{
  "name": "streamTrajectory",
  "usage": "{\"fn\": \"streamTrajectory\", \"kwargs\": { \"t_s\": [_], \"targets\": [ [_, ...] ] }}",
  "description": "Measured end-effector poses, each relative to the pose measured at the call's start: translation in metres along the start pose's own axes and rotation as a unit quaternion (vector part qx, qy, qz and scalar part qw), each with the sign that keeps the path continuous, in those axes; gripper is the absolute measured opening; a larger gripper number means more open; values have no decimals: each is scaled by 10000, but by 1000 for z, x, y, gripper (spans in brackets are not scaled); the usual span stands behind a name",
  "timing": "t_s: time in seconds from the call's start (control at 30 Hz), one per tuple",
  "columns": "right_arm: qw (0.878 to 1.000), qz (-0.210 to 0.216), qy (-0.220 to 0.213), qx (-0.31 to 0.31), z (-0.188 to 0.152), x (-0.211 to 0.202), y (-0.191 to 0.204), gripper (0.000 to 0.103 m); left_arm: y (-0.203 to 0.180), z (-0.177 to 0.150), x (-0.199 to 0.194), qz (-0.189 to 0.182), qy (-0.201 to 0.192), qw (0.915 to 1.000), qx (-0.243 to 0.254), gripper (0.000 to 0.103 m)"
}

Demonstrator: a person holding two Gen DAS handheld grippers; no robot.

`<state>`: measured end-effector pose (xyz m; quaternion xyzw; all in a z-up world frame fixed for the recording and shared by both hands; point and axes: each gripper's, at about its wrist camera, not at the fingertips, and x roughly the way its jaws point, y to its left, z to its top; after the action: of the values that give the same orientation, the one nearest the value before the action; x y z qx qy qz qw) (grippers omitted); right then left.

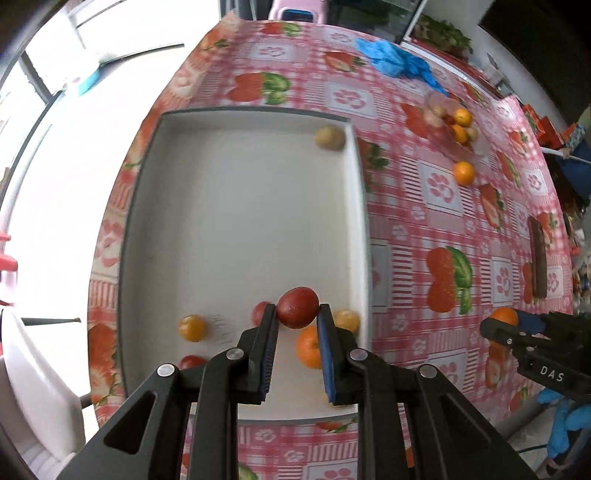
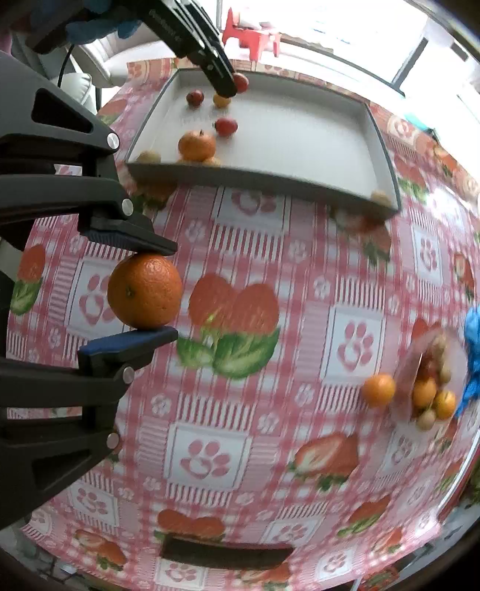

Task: Organize fruits
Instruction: 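Lower the mandarin and tomato into the tray and open both tools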

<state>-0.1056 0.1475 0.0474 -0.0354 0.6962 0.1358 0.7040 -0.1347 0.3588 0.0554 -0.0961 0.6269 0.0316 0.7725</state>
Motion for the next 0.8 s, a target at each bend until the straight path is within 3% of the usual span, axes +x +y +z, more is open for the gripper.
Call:
{"fn": "streamTrajectory", "kwargs": {
  "t_s": [0.33,0.8],
  "targets": [
    [9990,125,51,-420,19,0,41,43,39,-5,0,102,13,9994,-343,23],
    [9962,295,115,-808,37,8,89,43,59,-6,12,160,194,9984,-507,23]
  ]
}}
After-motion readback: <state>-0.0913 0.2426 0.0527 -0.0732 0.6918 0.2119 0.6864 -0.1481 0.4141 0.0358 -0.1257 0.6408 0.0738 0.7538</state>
